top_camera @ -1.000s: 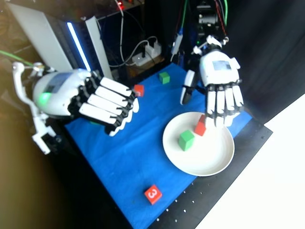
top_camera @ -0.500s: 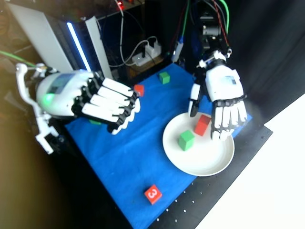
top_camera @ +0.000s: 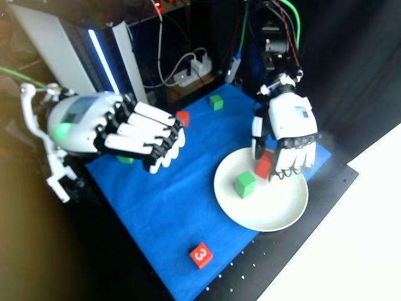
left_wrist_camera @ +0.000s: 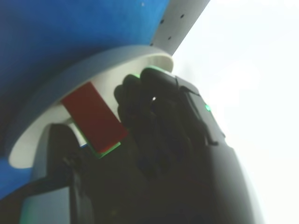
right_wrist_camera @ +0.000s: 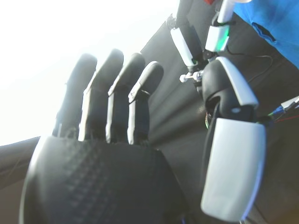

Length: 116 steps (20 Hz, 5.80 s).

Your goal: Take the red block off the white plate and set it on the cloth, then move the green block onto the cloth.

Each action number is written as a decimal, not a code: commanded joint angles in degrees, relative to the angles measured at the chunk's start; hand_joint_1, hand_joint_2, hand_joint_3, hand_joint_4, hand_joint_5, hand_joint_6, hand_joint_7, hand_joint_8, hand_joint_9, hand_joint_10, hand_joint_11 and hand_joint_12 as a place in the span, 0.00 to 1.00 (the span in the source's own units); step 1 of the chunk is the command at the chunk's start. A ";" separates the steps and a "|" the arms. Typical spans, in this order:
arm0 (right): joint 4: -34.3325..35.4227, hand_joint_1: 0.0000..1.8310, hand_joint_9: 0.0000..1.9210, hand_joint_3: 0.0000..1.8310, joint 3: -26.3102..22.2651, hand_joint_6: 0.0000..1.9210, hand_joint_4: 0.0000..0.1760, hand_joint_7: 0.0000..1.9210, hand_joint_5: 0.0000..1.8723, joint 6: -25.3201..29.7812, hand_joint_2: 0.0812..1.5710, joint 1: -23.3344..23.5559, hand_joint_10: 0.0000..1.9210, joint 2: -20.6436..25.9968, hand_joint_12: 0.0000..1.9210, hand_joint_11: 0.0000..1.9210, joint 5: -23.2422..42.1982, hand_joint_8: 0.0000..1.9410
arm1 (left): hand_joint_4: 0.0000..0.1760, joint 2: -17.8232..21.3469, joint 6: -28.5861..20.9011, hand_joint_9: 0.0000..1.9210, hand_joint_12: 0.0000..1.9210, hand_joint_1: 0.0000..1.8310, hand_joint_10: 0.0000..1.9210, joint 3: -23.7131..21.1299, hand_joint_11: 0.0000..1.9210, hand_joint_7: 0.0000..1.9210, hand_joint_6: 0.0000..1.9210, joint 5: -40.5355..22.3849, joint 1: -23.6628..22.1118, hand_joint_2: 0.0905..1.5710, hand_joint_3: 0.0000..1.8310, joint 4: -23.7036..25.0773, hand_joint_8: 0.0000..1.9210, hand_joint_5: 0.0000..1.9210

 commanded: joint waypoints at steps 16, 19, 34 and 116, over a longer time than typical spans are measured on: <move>-1.97 0.63 0.22 0.33 0.10 0.57 0.00 0.26 0.28 -0.07 0.39 0.41 0.78 -0.23 0.98 0.15 -6.81 0.69 | 0.00 11.93 -2.59 0.50 1.00 0.66 0.97 -14.15 0.51 0.40 0.68 -23.04 2.50 0.78 0.00 2.19 0.77 0.38; -1.97 0.60 0.24 0.31 0.03 0.56 0.00 0.27 0.29 -0.06 0.41 0.31 0.76 -0.23 0.96 0.18 -6.81 0.65 | 0.00 16.54 -2.65 0.42 0.93 0.72 0.80 -20.40 0.35 0.45 0.60 -28.44 5.97 0.76 0.00 4.16 0.69 0.37; -1.56 0.59 0.31 0.34 -0.22 0.52 0.00 0.33 0.32 -0.05 0.36 -0.20 0.74 -0.19 0.94 0.24 -6.81 0.60 | 0.00 22.35 -15.78 0.47 0.81 0.74 0.73 -29.81 0.38 0.44 0.58 -37.99 20.28 0.73 0.00 9.35 0.65 0.39; 2.43 0.75 0.42 0.00 35.38 0.57 0.00 0.47 0.48 -0.04 0.72 19.99 0.71 -33.47 0.74 0.31 33.81 0.54 | 1.00 29.04 10.06 0.25 0.71 0.48 0.36 -38.54 0.08 0.41 0.72 -57.86 22.97 0.78 0.00 -7.63 0.03 0.37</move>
